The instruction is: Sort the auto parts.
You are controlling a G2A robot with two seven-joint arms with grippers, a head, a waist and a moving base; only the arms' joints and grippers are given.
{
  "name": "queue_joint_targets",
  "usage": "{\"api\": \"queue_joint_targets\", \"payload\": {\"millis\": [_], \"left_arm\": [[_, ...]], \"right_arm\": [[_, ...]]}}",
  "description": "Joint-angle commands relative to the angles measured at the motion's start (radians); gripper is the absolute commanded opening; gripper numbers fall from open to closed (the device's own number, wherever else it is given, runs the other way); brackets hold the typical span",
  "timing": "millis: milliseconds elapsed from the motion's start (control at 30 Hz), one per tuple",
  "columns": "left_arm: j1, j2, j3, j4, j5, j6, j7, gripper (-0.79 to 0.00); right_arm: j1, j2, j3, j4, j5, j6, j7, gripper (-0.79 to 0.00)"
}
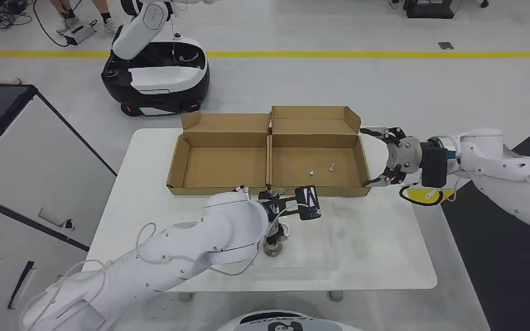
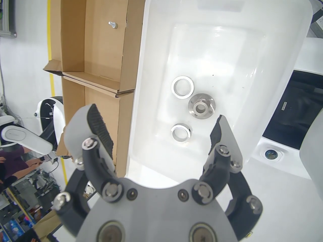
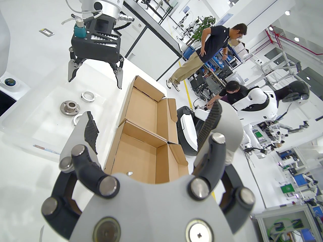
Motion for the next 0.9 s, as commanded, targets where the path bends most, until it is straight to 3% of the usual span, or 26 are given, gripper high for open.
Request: {"api": "queue_joint_targets", "payload": {"millis": [0,167,367,600,867], "left_arm": [[0.006,0.001,-0.008,0.007,-0.009,-0.004,0.030,0.000],[-0.025,0.002,-0.025,0.041,-0.104,-0.040,-0.042,0.000],[-0.182,0.005,0.096,0.106,-0.346,0.005,-0.088,0.000],[-0.333,-0.001,0.191,0.190,-0.483,0.038,-0.108,0.000],[-0.372,-0.004,0.231,0.206,-0.535,0.065,-0.108,0.000]], "right_arm": [[0.000,0.000,0.000,0.000,0.000,0.000,0.000,0.000],[0.000,0.000,0.000,0.000,0.000,0.000,0.000,0.000],[0.000,0.000,0.000,0.000,0.000,0.000,0.000,0.000],[0.000,0.000,0.000,0.000,0.000,0.000,0.000,0.000],[0.000,0.000,0.000,0.000,0.000,0.000,0.000,0.000]]}}
